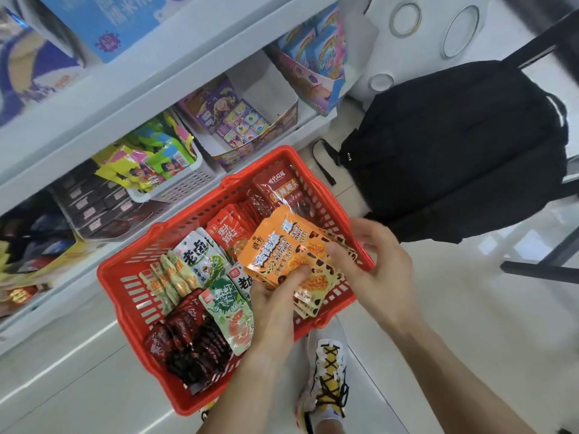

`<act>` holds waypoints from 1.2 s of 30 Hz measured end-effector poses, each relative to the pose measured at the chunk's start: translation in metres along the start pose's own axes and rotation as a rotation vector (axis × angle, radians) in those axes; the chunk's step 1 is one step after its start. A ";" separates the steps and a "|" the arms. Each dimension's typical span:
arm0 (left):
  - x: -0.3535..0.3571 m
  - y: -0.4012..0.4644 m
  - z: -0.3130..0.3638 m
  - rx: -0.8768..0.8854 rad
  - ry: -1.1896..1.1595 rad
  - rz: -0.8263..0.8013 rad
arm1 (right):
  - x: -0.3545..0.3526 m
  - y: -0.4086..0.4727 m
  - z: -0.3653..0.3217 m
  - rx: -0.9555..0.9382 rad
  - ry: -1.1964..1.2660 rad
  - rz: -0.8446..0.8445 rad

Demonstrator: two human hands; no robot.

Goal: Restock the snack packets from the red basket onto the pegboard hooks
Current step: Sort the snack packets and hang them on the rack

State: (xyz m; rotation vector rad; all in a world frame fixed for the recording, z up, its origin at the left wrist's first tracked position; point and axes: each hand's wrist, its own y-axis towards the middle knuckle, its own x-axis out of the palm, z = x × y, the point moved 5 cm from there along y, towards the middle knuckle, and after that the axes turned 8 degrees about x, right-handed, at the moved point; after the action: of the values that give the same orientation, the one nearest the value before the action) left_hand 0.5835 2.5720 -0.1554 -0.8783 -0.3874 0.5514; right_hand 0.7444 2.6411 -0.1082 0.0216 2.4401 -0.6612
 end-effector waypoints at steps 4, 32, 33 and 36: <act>0.006 -0.031 0.044 -0.053 -0.049 -0.141 | -0.005 0.009 -0.046 0.044 -0.017 -0.284; 0.025 -0.594 0.609 0.301 -0.071 -0.532 | -0.295 -0.348 -0.653 -0.232 0.411 -0.194; 0.024 -0.606 0.619 0.331 -0.036 -0.580 | -0.303 -0.361 -0.663 -0.256 0.451 -0.168; 0.009 -0.633 0.645 0.432 0.145 -0.625 | -0.321 -0.389 -0.677 -0.305 0.579 -0.078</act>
State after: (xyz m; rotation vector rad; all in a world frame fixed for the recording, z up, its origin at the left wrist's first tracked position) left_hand 0.4332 2.6470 0.7323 -0.3426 -0.3686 -0.0153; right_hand 0.5689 2.6578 0.7176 -0.0065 3.0917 -0.3339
